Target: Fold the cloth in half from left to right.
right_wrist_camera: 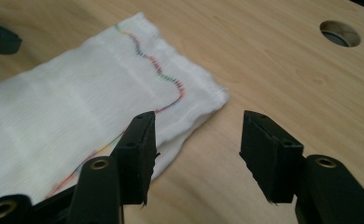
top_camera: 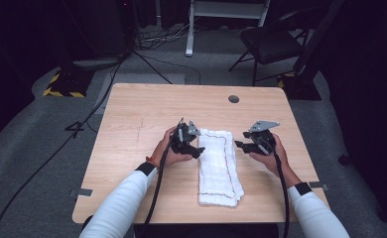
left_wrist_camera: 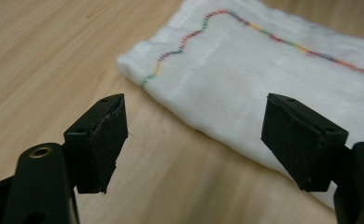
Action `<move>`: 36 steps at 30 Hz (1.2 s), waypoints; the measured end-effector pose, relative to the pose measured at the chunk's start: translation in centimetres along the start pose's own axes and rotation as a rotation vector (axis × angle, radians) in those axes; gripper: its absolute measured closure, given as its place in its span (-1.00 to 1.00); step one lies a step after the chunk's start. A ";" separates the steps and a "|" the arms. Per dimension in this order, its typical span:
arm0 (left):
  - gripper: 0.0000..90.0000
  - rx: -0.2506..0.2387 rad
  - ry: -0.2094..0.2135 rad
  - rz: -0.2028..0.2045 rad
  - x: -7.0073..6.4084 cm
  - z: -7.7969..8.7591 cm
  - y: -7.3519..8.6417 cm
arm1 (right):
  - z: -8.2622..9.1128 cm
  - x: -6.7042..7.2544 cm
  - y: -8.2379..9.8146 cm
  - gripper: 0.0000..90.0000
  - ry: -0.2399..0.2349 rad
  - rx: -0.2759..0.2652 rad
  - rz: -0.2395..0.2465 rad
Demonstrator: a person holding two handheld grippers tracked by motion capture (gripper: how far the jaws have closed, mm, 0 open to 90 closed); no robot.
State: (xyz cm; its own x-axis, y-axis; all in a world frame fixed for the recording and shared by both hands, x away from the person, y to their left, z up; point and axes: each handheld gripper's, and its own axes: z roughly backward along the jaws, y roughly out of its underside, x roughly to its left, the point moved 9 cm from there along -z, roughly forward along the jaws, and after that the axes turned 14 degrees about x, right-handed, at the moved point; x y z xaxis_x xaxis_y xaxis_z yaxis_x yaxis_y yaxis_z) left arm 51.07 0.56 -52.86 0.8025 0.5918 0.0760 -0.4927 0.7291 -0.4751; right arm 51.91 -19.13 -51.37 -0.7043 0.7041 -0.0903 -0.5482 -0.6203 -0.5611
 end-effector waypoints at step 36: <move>0.47 0.011 0.167 0.045 1.7 -4.8 -2.4 | -6.8 0.5 -2.6 0.72 -0.149 0.091 -0.083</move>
State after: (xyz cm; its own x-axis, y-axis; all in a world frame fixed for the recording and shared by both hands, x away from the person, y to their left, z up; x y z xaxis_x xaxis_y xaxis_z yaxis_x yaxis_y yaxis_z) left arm 55.22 -1.85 -55.85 0.8235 0.5598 -0.0921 -0.5326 0.7071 -0.4651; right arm 56.12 -14.80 -55.55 -0.7101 0.6995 0.0799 -0.6410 -0.5954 -0.4844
